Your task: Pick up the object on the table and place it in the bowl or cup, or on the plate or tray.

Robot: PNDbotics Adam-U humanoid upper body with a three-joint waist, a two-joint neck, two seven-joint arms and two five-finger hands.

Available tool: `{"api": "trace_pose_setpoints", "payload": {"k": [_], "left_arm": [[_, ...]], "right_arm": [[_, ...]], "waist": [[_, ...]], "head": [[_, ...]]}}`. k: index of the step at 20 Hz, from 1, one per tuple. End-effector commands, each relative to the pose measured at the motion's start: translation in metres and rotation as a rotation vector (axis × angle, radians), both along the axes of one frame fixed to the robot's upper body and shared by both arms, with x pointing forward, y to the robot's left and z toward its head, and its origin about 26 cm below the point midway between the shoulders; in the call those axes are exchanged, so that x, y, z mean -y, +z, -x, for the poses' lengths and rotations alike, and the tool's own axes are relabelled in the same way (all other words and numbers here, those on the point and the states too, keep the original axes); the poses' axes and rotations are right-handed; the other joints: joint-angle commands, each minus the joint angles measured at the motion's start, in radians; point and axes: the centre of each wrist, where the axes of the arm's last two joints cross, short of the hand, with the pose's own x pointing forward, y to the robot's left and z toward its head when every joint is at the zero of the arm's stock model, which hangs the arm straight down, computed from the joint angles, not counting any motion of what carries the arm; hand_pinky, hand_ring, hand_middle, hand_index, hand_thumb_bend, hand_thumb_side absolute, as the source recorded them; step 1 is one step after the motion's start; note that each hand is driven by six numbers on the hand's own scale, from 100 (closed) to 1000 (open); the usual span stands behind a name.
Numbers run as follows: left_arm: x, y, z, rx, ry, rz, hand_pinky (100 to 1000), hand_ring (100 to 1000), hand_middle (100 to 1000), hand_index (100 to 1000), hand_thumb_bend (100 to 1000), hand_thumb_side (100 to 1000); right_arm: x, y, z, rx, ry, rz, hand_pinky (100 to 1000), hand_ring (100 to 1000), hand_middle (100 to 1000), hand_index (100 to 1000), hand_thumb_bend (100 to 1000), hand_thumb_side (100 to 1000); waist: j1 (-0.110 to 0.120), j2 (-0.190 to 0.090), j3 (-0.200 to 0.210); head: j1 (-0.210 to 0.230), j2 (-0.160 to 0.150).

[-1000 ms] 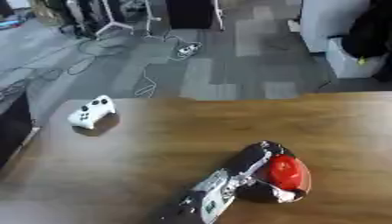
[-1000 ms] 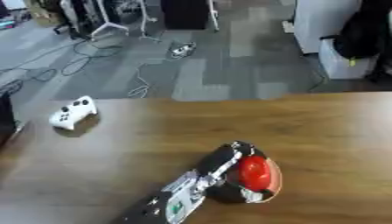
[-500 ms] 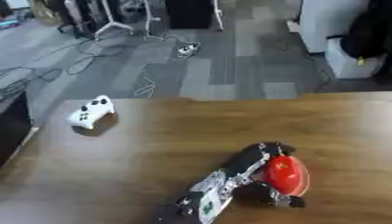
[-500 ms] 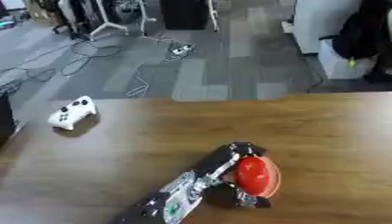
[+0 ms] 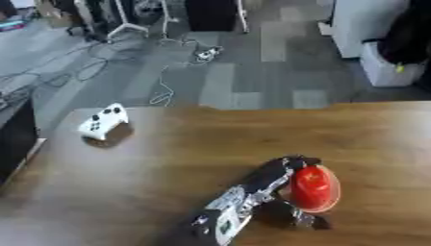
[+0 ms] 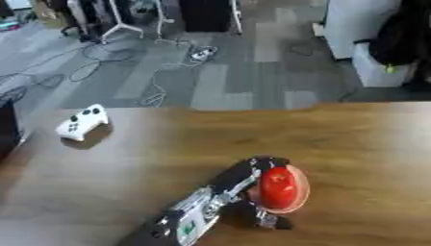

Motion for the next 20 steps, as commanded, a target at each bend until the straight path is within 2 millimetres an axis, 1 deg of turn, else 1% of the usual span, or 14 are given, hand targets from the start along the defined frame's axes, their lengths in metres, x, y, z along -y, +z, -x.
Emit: {"api": "trace_pose_setpoints", "payload": {"k": [1, 2, 3, 4, 5, 6, 7, 11, 12, 13, 20], "left_arm": [[-0.009, 0.008, -0.002, -0.009, -0.005, -0.068, 748, 892, 873, 1000, 855, 960], [-0.009, 0.009, -0.002, -0.018, -0.008, -0.080, 754, 896, 876, 1000, 855, 963], [-0.010, 0.010, -0.002, -0.026, -0.012, -0.091, 822, 931, 897, 1000, 870, 985], [-0.011, 0.011, -0.002, -0.032, -0.016, -0.101, 804, 922, 893, 1000, 866, 980], [-0.011, 0.012, -0.002, -0.034, -0.020, -0.107, 907, 976, 911, 1000, 891, 997], [-0.011, 0.014, -0.002, -0.035, -0.023, -0.112, 899, 971, 911, 1000, 888, 997], [-0.011, 0.016, -0.002, -0.032, -0.026, -0.114, 1000, 1000, 920, 1000, 911, 985], [-0.013, 0.023, -0.001, -0.013, -0.019, -0.121, 1000, 1000, 925, 1000, 935, 951], [-0.014, 0.024, -0.001, -0.008, -0.013, -0.121, 1000, 1000, 926, 1000, 1000, 915], [-0.015, 0.026, -0.001, -0.002, -0.005, -0.121, 995, 1000, 926, 1000, 938, 943], [-0.026, 0.041, -0.001, 0.050, 0.055, -0.138, 956, 986, 908, 1000, 939, 927]], "right_arm": [[0.002, 0.002, 0.001, 0.006, 0.003, 0.008, 448, 679, 710, 886, 100, 727], [0.002, 0.002, 0.002, 0.005, 0.003, 0.008, 448, 679, 710, 886, 100, 728], [0.002, 0.002, 0.002, 0.004, 0.002, 0.008, 448, 680, 710, 886, 100, 728], [0.003, 0.002, 0.002, 0.003, 0.002, 0.008, 448, 680, 710, 887, 100, 728], [0.003, 0.001, 0.002, 0.003, 0.001, 0.008, 449, 680, 710, 887, 100, 728], [0.003, 0.001, 0.002, 0.002, 0.001, 0.008, 449, 680, 710, 887, 100, 729], [0.003, 0.001, 0.002, 0.001, 0.000, 0.008, 449, 680, 710, 887, 100, 729], [0.004, 0.000, 0.003, -0.002, 0.000, 0.008, 450, 681, 711, 887, 100, 731], [0.004, 0.000, 0.003, -0.003, 0.000, 0.008, 450, 681, 711, 887, 100, 728], [0.004, 0.000, 0.003, -0.004, -0.001, 0.008, 451, 681, 711, 888, 100, 731], [0.006, -0.002, 0.006, -0.012, -0.004, 0.008, 452, 682, 712, 889, 100, 736]], "waist": [[-0.007, -0.019, 0.004], [-0.007, -0.020, 0.005], [-0.007, -0.021, 0.006], [-0.007, -0.022, 0.007], [-0.008, -0.023, 0.008], [-0.009, -0.025, 0.009], [-0.009, -0.026, 0.009], [-0.012, -0.031, 0.013], [-0.012, -0.032, 0.014], [-0.013, -0.033, 0.016], [-0.019, -0.046, 0.029]], "head": [[-0.013, 0.002], [-0.014, 0.003], [-0.015, 0.004], [-0.015, 0.005], [-0.016, 0.005], [-0.016, 0.006], [-0.017, 0.006], [-0.017, 0.009], [-0.018, 0.010], [-0.019, 0.011], [-0.023, 0.012]]}}
